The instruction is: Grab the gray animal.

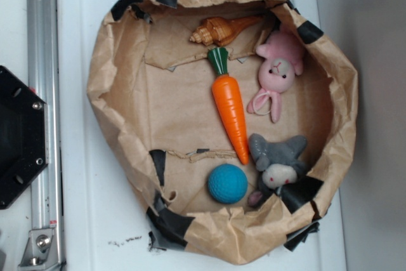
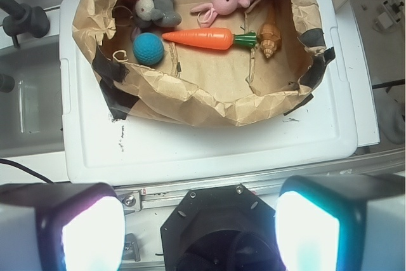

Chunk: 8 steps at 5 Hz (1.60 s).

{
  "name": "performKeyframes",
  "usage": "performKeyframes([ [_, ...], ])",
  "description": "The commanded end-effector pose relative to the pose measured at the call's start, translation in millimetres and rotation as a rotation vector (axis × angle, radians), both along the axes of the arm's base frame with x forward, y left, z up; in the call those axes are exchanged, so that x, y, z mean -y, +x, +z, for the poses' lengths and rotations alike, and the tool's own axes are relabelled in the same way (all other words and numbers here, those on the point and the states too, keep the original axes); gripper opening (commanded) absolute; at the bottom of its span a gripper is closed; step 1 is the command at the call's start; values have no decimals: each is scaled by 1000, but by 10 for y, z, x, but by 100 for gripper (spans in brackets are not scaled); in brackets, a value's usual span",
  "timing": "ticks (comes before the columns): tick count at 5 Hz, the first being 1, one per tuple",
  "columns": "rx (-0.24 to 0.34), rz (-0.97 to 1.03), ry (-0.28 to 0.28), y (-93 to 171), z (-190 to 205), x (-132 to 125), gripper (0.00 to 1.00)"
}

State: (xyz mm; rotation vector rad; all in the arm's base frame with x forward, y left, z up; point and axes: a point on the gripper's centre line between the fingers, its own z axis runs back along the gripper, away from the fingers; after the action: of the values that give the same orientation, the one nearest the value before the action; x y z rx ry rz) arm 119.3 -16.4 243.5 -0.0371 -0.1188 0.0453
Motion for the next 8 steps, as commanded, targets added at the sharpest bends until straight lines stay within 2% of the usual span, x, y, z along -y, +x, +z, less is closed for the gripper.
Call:
performKeyframes([
  [1,0,0,0,0,0,0,100],
  [2,74,62,-145,460,-312,-97,100],
  [3,60,21,-288,822,-519,-35,100],
  [4,91,5,-403,1145,-698,15,100],
  [5,124,-58,-365,1402,-890,116,100],
  [6,168,-148,-371,1694,-1191,222,100],
  [7,197,-179,-321,1877,-1391,258,100],
  [8,184,-223,-351,1987,-1639,414,100],
])
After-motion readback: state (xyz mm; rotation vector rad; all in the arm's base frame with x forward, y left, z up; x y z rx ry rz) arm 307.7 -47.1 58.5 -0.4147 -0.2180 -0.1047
